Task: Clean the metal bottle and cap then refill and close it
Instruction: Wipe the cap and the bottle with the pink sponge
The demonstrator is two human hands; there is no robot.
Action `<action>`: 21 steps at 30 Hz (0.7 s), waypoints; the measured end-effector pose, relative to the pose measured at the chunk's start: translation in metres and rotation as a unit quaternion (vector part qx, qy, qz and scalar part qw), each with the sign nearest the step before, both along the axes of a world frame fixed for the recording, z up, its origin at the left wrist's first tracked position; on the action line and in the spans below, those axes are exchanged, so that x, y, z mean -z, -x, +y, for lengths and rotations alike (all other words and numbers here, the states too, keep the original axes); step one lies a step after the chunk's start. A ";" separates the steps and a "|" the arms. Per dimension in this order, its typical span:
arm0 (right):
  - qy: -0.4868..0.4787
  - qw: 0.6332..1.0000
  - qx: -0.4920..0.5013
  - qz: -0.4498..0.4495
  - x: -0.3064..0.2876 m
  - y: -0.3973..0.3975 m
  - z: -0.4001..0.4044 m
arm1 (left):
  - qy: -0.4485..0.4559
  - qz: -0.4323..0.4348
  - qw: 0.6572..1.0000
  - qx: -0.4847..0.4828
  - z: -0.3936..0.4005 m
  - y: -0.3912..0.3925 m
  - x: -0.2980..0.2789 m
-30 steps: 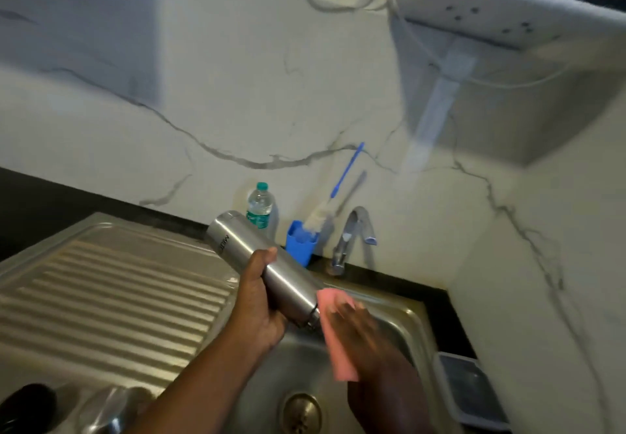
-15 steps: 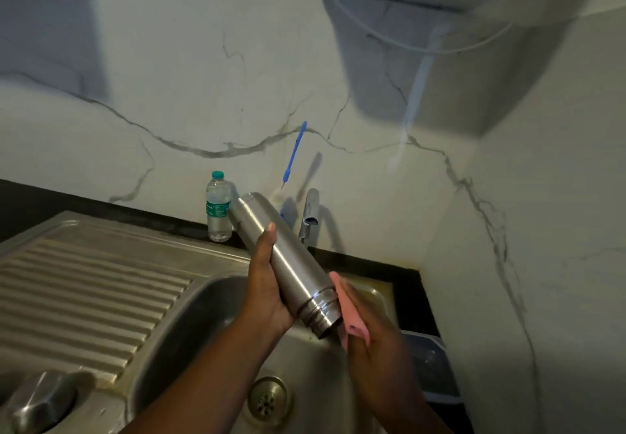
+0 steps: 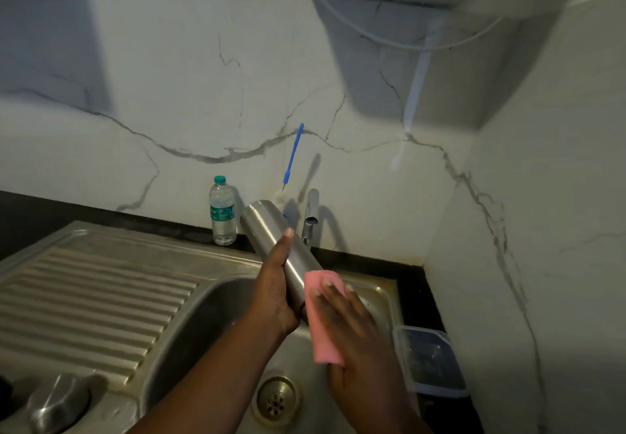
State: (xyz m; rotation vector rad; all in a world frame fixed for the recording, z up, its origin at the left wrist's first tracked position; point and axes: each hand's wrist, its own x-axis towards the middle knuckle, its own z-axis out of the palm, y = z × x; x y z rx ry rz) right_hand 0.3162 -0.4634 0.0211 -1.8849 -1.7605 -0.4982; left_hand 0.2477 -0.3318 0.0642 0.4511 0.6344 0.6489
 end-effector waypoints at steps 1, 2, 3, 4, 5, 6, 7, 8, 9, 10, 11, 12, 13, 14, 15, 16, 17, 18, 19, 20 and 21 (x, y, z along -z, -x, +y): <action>-0.030 0.998 -0.004 0.059 -0.001 0.003 -0.001 | 0.005 -0.006 1.000 0.010 0.002 0.002 0.001; -0.056 0.987 -0.019 0.152 -0.005 0.009 -0.002 | 0.012 -0.021 0.999 0.021 0.005 0.005 0.001; -0.077 0.966 -0.047 0.242 -0.008 0.014 -0.003 | 0.020 -0.043 0.998 0.027 0.007 0.008 0.001; -0.100 0.940 -0.066 0.318 -0.014 0.022 -0.001 | 0.028 -0.064 0.997 0.031 0.010 0.011 0.003; -0.100 0.924 -0.066 0.362 -0.021 0.028 0.002 | 0.035 -0.080 0.996 0.031 0.013 0.013 0.005; -0.089 0.917 -0.079 0.380 -0.026 0.032 0.004 | 0.039 -0.089 0.995 0.030 0.016 0.016 0.006; -0.096 0.920 -0.083 0.372 -0.031 0.039 0.006 | 0.043 -0.091 0.995 0.027 0.018 0.018 0.008; -0.121 0.919 -0.089 0.364 -0.037 0.047 0.008 | 0.044 -0.090 0.995 0.023 0.020 0.020 0.010; -0.122 0.927 -0.101 0.339 -0.039 0.053 0.010 | 0.039 -0.090 0.995 0.020 0.023 0.022 0.013; -0.099 0.960 -0.097 0.245 -0.035 0.054 0.013 | 0.035 -0.092 0.995 0.021 0.024 0.025 0.015; -0.068 0.983 -0.075 0.155 -0.028 0.051 0.015 | 0.029 -0.097 0.994 0.026 0.025 0.028 0.016; -0.049 0.992 -0.055 0.100 -0.023 0.046 0.018 | 0.027 -0.097 0.994 0.028 0.026 0.032 0.016; -0.044 0.995 -0.034 0.081 -0.021 0.043 0.020 | 0.023 -0.091 0.995 0.029 0.028 0.036 0.015; -0.056 0.994 -0.025 0.093 -0.023 0.046 0.023 | 0.021 -0.087 0.995 0.033 0.030 0.040 0.012; -0.065 0.989 -0.016 0.130 -0.023 0.051 0.026 | 0.025 -0.085 0.995 0.042 0.033 0.044 0.010; -0.082 0.980 -0.020 0.181 -0.029 0.061 0.028 | 0.033 -0.090 0.994 0.054 0.035 0.048 0.007; -0.104 0.965 -0.022 0.241 -0.031 0.069 0.032 | 0.041 -0.095 0.992 0.067 0.038 0.050 0.006; -0.118 0.942 -0.024 0.314 -0.032 0.078 0.034 | 0.047 -0.103 0.991 0.079 0.041 0.053 0.005; -0.116 0.913 -0.009 0.391 -0.034 0.084 0.037 | 0.047 -0.109 0.990 0.082 0.045 0.056 0.006; -0.098 0.871 0.009 0.481 -0.038 0.090 0.040 | 0.045 -0.114 0.989 0.078 0.048 0.059 0.006; -0.091 0.803 0.033 0.588 -0.037 0.090 0.044 | 0.039 -0.114 0.990 0.069 0.051 0.061 0.008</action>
